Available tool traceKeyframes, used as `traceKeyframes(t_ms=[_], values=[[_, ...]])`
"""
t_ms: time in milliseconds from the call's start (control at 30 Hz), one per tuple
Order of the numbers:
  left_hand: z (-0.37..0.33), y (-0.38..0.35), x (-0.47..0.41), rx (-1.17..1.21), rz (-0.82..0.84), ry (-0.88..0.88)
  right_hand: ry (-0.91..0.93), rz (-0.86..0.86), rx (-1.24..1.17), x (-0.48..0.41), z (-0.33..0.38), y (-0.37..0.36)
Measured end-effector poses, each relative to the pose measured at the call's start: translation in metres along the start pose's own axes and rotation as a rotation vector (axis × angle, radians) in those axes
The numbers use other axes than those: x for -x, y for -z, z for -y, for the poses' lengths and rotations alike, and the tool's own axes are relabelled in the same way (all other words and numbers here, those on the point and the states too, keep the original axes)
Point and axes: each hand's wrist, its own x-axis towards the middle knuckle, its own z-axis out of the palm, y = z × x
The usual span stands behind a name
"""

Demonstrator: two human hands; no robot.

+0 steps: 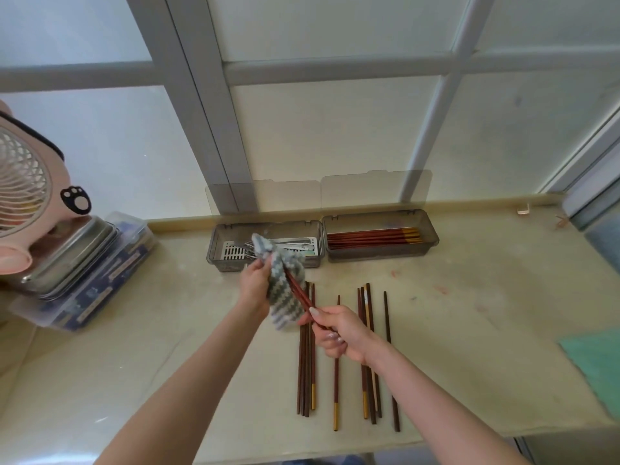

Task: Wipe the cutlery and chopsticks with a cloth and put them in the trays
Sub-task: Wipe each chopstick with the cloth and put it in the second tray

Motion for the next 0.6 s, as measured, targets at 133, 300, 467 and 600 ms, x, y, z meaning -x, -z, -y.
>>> traceKeyframes(t_ms=[133,300,467,600], values=[[0.038,-0.007,0.024,-0.087,0.128,0.077,-0.011,-0.152,-0.075,-0.008,0.001,-0.010],[0.036,-0.002,0.023,-0.135,0.047,0.079,0.040,-0.246,0.111,-0.013,0.003,-0.017],[0.030,0.005,0.010,-0.137,-0.090,0.138,-0.057,-0.117,0.226,-0.004,0.002,-0.007],[0.016,0.009,-0.001,-0.160,-0.074,0.214,-0.037,-0.048,0.150,-0.003,-0.001,-0.001]])
